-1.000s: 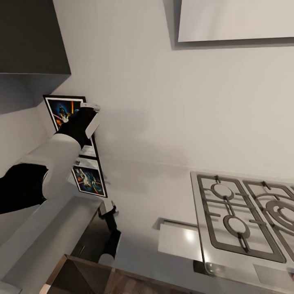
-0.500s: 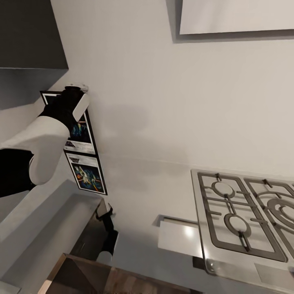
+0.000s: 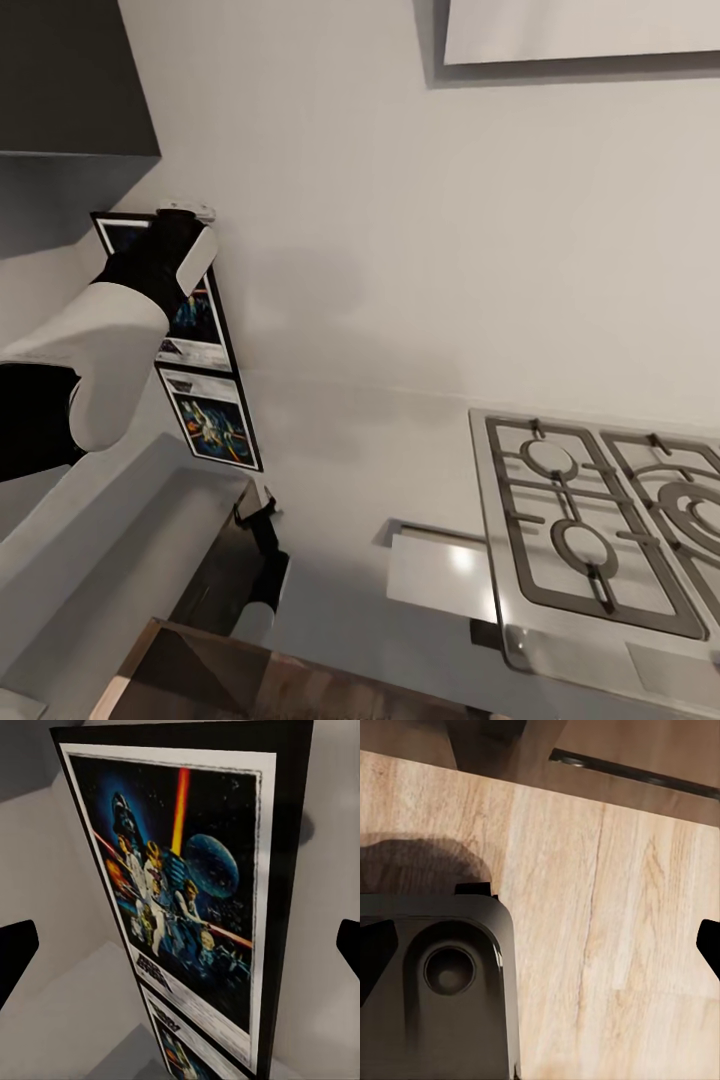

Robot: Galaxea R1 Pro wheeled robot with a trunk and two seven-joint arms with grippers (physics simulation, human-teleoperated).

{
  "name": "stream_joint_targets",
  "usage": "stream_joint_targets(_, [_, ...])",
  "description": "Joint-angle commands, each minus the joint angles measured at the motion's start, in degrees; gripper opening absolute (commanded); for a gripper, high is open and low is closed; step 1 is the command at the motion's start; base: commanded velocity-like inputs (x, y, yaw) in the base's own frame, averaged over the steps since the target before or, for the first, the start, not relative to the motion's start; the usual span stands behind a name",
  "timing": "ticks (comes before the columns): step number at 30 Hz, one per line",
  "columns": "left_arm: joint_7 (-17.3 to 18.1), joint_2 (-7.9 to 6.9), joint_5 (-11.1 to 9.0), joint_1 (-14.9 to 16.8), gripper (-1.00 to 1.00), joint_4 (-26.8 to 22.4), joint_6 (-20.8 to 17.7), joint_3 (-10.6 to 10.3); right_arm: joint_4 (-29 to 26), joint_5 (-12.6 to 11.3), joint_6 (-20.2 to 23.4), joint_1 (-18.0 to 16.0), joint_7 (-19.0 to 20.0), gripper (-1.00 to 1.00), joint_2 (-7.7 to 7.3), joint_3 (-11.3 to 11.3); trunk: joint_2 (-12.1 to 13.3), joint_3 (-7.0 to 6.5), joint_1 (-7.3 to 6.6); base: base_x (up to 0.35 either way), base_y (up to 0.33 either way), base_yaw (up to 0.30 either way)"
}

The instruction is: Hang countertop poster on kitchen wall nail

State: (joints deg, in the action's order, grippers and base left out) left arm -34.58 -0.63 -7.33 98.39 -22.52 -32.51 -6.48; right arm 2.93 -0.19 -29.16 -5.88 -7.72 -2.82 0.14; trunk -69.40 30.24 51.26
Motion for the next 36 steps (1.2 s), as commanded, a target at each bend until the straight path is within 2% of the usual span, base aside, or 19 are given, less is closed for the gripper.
stream_joint_targets(1, [-0.4,-0.07,-0.58,0.04,1.0,-0.07,-0.28,-0.5,0.23,-0.02,-0.37,-0.1,-0.1,1.0,0.0,0.04,-0.04,0.15,0.0,0.0,0.0,0.0])
stream_joint_targets(31, [-0.6,0.37,-0.58,0.05,1.0,-2.23,-0.37,-0.75,0.23,-0.01,-0.37,-0.1,-0.1,1.0,0.0,0.04,-0.04,2.91,0.0,0.0,0.0,0.0])
stream_joint_targets(36, [-3.44,0.36,-0.58,0.05,1.0,-2.23,-0.37,-0.73,0.23,-0.03,-0.37,-0.1,-0.1,1.0,0.0,0.04,-0.04,3.37,0.0,0.0,0.0,0.0])
